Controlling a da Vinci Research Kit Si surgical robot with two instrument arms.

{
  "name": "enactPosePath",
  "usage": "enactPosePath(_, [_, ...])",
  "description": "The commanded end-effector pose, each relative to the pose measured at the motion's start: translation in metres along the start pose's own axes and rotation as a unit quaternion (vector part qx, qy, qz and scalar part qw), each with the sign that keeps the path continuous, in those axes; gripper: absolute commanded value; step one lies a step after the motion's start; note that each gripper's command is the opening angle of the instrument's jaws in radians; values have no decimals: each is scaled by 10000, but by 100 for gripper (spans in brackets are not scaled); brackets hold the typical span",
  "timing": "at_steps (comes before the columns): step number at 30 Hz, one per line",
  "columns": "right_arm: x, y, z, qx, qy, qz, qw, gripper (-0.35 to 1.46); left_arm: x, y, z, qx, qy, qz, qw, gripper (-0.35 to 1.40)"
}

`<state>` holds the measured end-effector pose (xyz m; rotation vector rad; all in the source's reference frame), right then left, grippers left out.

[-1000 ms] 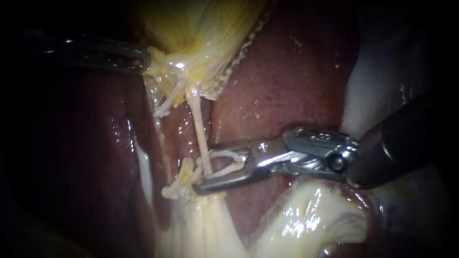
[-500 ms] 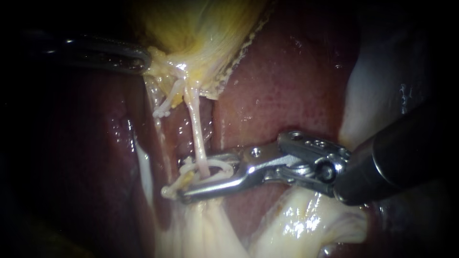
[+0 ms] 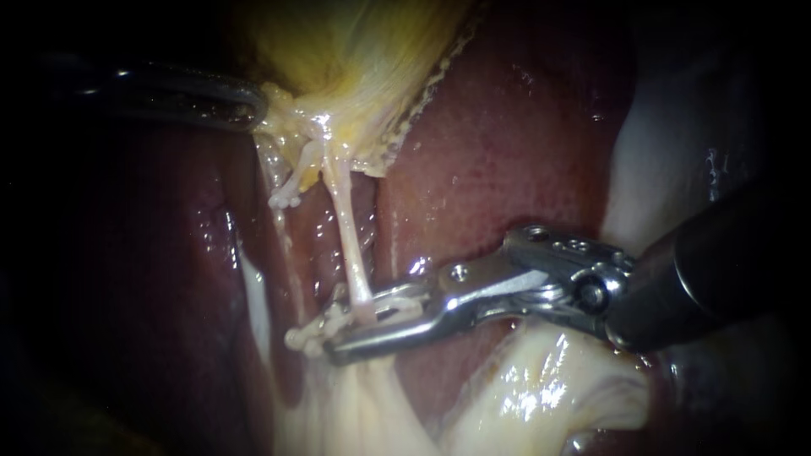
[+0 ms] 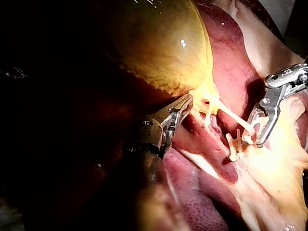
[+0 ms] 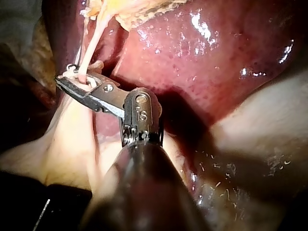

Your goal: Clipping first clip right tube

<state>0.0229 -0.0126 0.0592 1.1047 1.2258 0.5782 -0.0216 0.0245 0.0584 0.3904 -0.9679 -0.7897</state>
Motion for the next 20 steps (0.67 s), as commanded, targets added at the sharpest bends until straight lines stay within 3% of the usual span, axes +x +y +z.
enactPosePath(1, [0,1,0,-4,4,0,10000,-16,0,0,0,0,0,-1,10000,-35])
enactPosePath(4, [-1,4,-1,-9,-6,117,9999,-35,0,0,0,-1,0,-1,10000,-35])
enactPosePath(9, [-2,5,0,-16,-14,408,9992,-35,0,0,0,-2,0,-1,10000,-35])
enactPosePath(20, [-3,6,-1,-36,-37,404,9992,-35,0,0,1,-4,-1,0,10000,-35])
